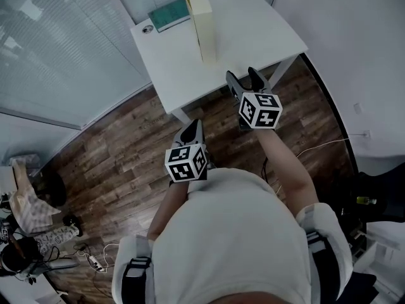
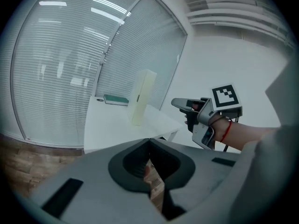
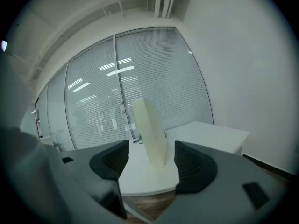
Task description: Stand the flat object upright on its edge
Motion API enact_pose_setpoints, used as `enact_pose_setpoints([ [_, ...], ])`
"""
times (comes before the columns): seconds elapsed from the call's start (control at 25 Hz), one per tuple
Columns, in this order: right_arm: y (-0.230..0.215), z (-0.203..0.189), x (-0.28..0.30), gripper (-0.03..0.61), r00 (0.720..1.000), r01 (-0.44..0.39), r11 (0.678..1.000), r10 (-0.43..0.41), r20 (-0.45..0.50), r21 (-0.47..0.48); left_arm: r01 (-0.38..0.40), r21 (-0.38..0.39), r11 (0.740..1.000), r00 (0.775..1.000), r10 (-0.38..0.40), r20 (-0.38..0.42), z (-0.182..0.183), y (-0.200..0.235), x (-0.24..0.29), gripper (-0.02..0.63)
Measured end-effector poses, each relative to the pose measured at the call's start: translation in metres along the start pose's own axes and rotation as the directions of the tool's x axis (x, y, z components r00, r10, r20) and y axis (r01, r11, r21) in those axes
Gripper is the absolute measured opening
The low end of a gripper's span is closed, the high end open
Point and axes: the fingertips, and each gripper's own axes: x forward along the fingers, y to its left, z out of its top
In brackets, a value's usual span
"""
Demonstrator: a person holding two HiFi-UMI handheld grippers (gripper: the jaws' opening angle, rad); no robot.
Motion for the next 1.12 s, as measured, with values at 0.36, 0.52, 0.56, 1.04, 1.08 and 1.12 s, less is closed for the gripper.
enact_pose_setpoints([
  [0.36, 0.011, -0.014, -0.091, 0.102, 0.999, -0.048, 0.998, 0.049, 0.023, -0.028, -0.018, 0.009, 1.0, 0.999, 0.018, 0.032, -0.019, -0.036, -0.027, 0.02],
  [0.52, 0.014, -0.028, -0.126, 0.059, 0.998, -0.061, 0.996, 0.062, 0.008, -0.06, -0.028, 0.009, 1.0, 0.999, 0.027, 0.034, -0.03, -0.048, -0.036, 0.02],
  [0.56, 0.015, -0.032, -0.133, 0.05, 0.998, -0.062, 0.996, 0.063, 0.003, -0.065, -0.03, 0.01, 1.0, 0.999, 0.029, 0.035, -0.032, -0.05, -0.039, 0.02],
  [1.04, 0.027, -0.076, -0.19, 0.018, 0.989, -0.138, 0.99, 0.136, -0.062, -0.028, -0.037, 0.01, 0.999, 0.999, 0.036, 0.031, -0.062, -0.074, -0.06, 0.02],
  [1.08, 0.026, -0.078, -0.192, 0.018, 0.989, -0.138, 0.99, 0.137, -0.064, -0.022, -0.037, 0.012, 0.999, 0.999, 0.037, 0.028, -0.064, -0.074, -0.061, 0.02],
  [1.12, 0.026, -0.079, -0.193, 0.018, 0.988, -0.138, 0.99, 0.137, -0.066, -0.018, -0.038, 0.014, 0.999, 0.999, 0.037, 0.025, -0.065, -0.075, -0.062, 0.02],
])
